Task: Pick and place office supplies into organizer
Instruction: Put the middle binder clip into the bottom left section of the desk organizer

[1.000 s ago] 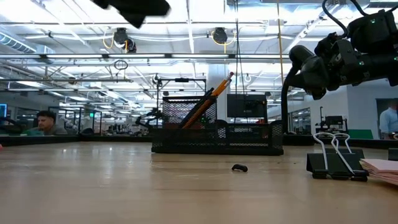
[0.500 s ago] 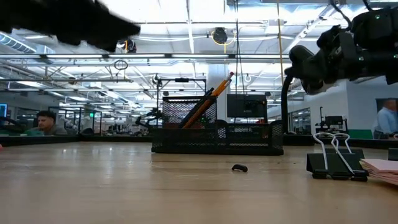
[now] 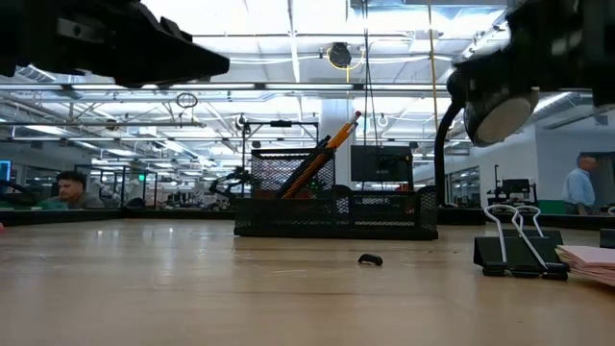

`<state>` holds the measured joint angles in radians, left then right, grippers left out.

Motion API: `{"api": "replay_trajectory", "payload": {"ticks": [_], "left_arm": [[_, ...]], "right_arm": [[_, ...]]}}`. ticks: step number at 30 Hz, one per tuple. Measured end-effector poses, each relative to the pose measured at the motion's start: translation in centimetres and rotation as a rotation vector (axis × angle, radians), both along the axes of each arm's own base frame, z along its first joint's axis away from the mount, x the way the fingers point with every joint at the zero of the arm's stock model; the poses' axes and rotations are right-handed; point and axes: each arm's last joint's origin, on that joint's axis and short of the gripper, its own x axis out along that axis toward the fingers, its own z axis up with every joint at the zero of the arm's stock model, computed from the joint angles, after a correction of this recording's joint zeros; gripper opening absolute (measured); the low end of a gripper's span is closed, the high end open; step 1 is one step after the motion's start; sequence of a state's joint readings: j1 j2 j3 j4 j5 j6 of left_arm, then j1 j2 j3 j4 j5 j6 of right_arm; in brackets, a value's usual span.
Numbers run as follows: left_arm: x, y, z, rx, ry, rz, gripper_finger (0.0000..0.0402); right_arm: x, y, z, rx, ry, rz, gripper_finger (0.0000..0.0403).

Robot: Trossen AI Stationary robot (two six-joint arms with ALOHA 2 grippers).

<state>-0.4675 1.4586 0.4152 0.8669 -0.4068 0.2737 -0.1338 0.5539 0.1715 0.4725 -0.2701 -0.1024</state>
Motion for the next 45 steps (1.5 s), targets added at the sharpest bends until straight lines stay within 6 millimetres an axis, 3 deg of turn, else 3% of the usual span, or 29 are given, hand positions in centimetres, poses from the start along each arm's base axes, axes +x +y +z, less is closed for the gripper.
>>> {"api": "replay_trajectory", "payload": {"ticks": [2, 8, 14, 21, 26, 32, 38, 45], "left_arm": [[0.2, 0.4, 0.2, 0.017, -0.02, 0.042, 0.0027], [0.3, 1.1, 0.3, 0.004, -0.036, 0.201, 0.001], [0.1, 1.2, -0.8, 0.085, 0.069, 0.2, 0.0009], [-0.2, 1.5, -1.6, 0.187, 0.149, 0.227, 0.0037], [-0.1, 1.7, -1.3, 0.237, 0.125, 0.291, 0.0045], [-0.1, 1.7, -1.2, 0.25, 0.118, 0.305, 0.0047], [-0.1, 1.7, -1.2, 0.247, 0.115, 0.305, 0.0047], [-0.1, 1.6, -1.2, 0.239, 0.113, 0.303, 0.0047]], "right_arm": [[0.6, 0.9, 1.4, -0.025, 0.029, -0.014, 0.0001], [2.2, 3.7, 2.2, -0.079, 0.248, -0.104, 0.0037], [4.1, 6.4, 0.1, -0.05, 0.423, -0.136, 0.0098], [7.1, 7.9, -0.5, 0.073, 0.546, -0.151, 0.0147], [9.0, 9.4, -0.5, 0.164, 0.741, -0.098, 0.0155], [10.3, 12.0, -0.8, 0.156, 0.958, -0.135, 0.0155], [10.3, 13.5, -1.5, 0.22, 1.047, -0.142, 0.0155], [10.4, 13.8, -3.0, 0.248, 1.109, -0.206, 0.0155]]}}
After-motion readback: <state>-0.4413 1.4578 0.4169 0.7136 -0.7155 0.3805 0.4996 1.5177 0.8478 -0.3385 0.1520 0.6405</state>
